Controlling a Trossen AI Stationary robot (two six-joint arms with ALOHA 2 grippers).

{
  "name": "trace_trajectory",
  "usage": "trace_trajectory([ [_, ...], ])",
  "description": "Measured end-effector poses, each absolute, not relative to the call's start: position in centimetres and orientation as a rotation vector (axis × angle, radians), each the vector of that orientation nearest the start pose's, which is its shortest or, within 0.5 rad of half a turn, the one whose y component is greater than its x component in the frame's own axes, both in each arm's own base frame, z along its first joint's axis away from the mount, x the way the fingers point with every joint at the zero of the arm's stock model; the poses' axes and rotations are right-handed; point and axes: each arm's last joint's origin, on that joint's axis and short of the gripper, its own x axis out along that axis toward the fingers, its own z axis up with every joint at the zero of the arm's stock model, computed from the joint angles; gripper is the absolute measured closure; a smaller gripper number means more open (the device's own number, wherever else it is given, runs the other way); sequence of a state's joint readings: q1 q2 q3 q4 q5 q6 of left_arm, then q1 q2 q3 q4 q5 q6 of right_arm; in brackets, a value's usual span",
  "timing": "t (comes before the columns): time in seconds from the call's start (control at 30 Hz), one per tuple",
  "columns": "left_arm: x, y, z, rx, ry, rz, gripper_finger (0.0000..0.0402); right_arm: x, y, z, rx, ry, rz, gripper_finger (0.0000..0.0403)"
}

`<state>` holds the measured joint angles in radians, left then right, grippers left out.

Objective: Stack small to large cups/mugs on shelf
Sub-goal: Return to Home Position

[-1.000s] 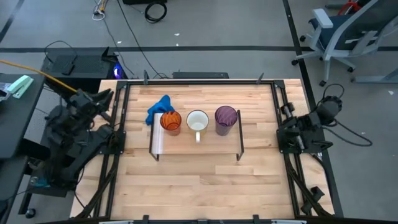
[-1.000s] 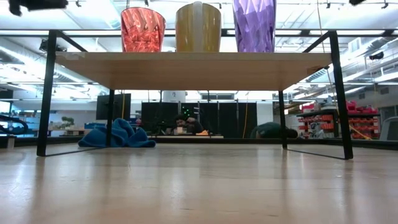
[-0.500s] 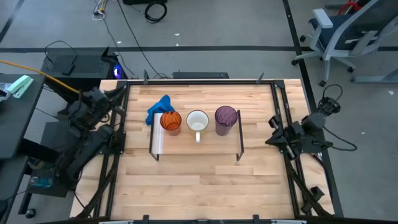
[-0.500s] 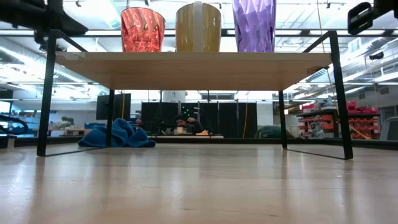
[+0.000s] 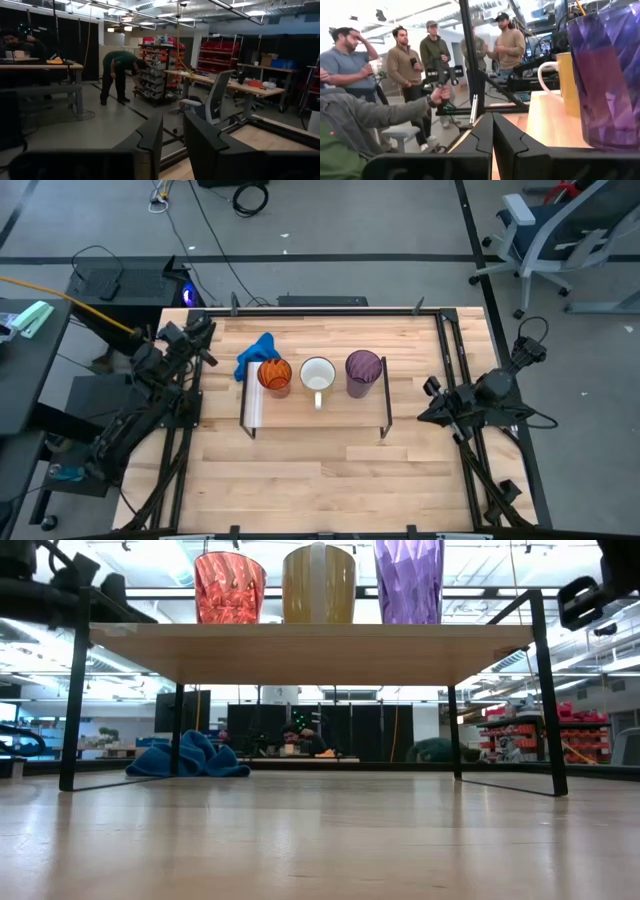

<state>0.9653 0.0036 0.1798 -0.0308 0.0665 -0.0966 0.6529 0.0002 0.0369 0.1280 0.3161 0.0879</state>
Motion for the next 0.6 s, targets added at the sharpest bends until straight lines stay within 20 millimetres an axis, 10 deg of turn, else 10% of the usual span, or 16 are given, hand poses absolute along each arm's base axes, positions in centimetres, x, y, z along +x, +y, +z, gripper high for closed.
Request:
trace_trajectory([
  [0.6,5.6,7.8,17.6,-0.062,-0.127,0.906,0.0311,8.0,5.0,18.2,0.185,-0.096,0.347,0.0392],
])
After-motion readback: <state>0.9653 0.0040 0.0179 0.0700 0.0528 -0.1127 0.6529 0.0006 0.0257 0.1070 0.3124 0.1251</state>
